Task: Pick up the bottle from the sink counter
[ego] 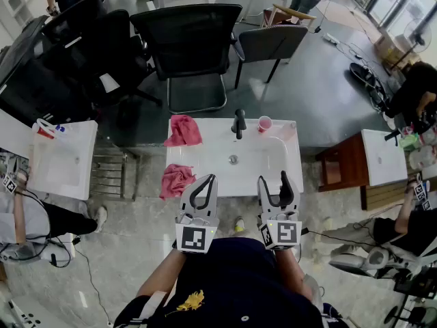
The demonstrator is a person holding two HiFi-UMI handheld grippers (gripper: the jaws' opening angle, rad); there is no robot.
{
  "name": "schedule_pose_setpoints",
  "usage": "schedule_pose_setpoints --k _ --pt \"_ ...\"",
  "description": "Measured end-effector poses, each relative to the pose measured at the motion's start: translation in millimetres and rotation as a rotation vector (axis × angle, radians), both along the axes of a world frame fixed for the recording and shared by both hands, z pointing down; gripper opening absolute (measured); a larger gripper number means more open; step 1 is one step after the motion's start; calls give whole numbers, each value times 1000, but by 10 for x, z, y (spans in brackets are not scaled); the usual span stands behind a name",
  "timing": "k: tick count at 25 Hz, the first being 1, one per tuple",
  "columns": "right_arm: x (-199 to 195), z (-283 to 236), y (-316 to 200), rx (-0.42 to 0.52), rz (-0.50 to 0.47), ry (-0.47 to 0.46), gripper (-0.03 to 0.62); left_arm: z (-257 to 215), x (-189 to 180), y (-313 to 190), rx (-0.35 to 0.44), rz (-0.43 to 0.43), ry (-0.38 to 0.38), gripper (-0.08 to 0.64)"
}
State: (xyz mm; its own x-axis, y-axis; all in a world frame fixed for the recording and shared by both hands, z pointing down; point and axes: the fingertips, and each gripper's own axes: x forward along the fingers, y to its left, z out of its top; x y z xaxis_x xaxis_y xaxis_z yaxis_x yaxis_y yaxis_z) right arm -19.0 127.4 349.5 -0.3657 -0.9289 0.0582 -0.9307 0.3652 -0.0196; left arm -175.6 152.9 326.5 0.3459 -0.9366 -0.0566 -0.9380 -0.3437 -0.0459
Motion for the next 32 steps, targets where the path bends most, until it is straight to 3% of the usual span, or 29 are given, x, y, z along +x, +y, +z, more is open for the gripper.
schedule_pose_setpoints --k 6,12,18,24,25,26,29,32 --pt "337 -90 101 8 5 0 284 -102 220 48 -34 -15 11 18" --pt "436 -197 86 15 -16 7 262 -169 319 9 -32 -21 -6 18" --pt "490 -267 89 5 -22 -96 227 -194 409 -41 -23 1 -29 18" --pt "511 -247 81 4 -4 -74 157 -125 401 -110 -33 12 -24 18" --pt "521 -258 80 7 -6 -74 112 -90 372 -129 -32 16 -38 18" --pt "528 -279 78 12 -13 -72 25 -68 341 -149 -34 15 -58 18" --pt "537 -308 67 19 -35 -62 25 -52 266 -195 -44 -3 -105 18" --pt "527 -322 63 24 -52 -63 25 -21 234 -196 -56 -9 -103 18"
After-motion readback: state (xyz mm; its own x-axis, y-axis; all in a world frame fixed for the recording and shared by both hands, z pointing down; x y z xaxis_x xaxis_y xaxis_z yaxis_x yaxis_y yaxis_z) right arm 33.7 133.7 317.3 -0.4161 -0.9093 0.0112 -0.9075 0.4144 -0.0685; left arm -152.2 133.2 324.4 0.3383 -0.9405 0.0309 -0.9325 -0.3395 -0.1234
